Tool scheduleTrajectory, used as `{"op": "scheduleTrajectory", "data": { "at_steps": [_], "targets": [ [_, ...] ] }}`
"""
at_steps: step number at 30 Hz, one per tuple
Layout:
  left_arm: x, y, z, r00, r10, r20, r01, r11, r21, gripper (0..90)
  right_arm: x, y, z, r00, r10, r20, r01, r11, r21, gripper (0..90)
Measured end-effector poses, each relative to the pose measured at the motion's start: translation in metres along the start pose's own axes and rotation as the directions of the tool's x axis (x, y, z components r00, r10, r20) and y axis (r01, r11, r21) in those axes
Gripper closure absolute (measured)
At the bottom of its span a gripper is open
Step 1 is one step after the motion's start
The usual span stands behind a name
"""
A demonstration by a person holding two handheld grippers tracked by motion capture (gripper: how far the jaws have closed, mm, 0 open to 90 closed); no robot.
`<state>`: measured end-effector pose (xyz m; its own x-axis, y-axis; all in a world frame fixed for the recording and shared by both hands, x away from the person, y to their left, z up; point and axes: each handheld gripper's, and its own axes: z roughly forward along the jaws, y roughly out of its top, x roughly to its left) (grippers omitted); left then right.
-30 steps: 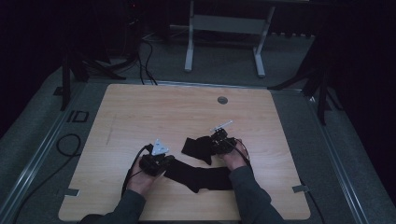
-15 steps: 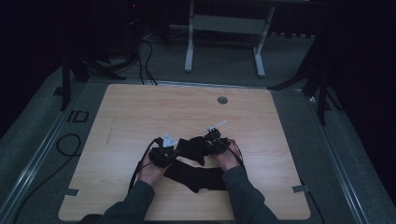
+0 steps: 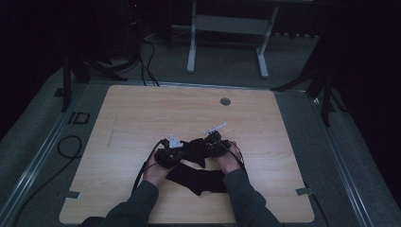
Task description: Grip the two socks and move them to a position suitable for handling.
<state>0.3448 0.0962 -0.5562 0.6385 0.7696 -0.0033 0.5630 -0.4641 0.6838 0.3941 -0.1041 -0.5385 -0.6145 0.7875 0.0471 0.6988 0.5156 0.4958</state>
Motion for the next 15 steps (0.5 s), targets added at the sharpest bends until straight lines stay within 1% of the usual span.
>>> {"op": "scheduleTrajectory", "data": {
  "at_steps": [4,9,15],
  "targets": [
    [0.0010,-0.0006,-0.0001,1.0000,-0.005,0.007,0.005,1.0000,-0.002,89.0,-0.0018,0.0000,-0.0001,0.9999,0.005,-0.012,-0.005,1.000,0.001,85.4],
    [0.0014,-0.0013,0.0002,0.9999,-0.004,0.010,0.004,1.0000,-0.009,89.1,-0.0003,0.0001,0.0000,1.0000,0.001,-0.002,-0.001,1.000,0.001,85.3],
    [0.0006,-0.0015,0.0001,1.0000,-0.002,0.005,0.002,1.0000,-0.009,89.1,-0.0008,0.0000,0.0000,1.0000,0.004,-0.006,-0.004,1.000,0.000,85.3]
  ]
}}
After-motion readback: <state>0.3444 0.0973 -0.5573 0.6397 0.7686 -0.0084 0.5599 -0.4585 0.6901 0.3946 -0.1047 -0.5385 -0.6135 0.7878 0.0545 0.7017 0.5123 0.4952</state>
